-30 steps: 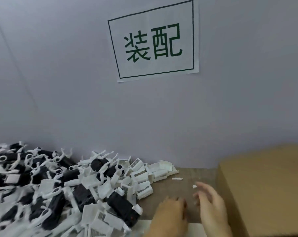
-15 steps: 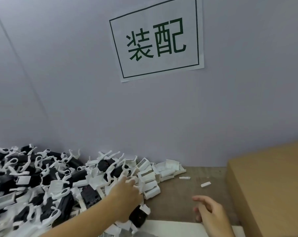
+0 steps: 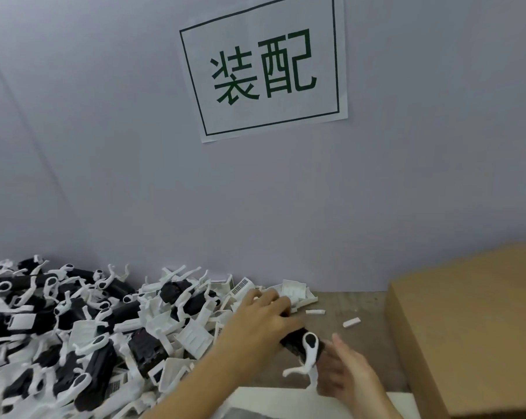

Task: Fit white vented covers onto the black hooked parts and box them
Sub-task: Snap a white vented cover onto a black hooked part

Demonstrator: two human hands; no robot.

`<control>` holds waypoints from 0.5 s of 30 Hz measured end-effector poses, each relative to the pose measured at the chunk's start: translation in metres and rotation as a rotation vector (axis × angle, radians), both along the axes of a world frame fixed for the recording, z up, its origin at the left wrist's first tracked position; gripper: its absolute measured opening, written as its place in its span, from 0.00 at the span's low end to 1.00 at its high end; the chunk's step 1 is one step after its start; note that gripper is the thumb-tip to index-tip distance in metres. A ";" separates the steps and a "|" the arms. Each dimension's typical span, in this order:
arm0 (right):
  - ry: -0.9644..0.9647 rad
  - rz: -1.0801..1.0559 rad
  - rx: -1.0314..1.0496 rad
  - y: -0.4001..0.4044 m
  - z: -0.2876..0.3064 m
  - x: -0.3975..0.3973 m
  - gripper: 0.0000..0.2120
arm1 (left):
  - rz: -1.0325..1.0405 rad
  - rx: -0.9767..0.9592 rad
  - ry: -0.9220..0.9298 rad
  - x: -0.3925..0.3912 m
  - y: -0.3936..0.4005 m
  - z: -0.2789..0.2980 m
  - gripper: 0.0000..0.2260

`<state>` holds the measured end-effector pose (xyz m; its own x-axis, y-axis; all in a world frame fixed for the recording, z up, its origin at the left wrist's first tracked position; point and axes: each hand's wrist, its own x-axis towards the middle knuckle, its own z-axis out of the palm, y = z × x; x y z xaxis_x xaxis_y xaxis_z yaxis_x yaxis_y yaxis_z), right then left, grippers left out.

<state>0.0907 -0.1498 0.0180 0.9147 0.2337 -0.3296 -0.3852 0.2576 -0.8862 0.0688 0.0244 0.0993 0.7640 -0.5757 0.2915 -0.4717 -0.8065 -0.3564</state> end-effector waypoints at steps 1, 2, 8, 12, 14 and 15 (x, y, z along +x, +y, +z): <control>0.041 0.008 0.072 0.000 0.000 0.002 0.20 | -0.008 -0.011 -0.025 0.000 -0.011 -0.005 0.12; 0.014 0.020 0.125 -0.002 -0.001 0.002 0.21 | -0.003 -0.009 -0.025 0.000 -0.021 -0.011 0.12; -0.195 -0.072 0.115 -0.026 -0.011 0.008 0.17 | 0.175 -0.439 -0.140 0.003 -0.061 -0.047 0.28; -0.258 -0.347 -0.083 -0.024 -0.007 0.008 0.19 | 0.267 -1.329 0.009 0.001 -0.081 -0.063 0.18; -0.355 -0.399 -0.191 -0.023 -0.002 0.005 0.18 | 0.330 -1.585 0.212 0.001 -0.084 -0.071 0.12; -0.404 -0.391 -0.266 -0.023 -0.001 0.005 0.18 | 0.353 -1.674 0.313 0.004 -0.084 -0.074 0.10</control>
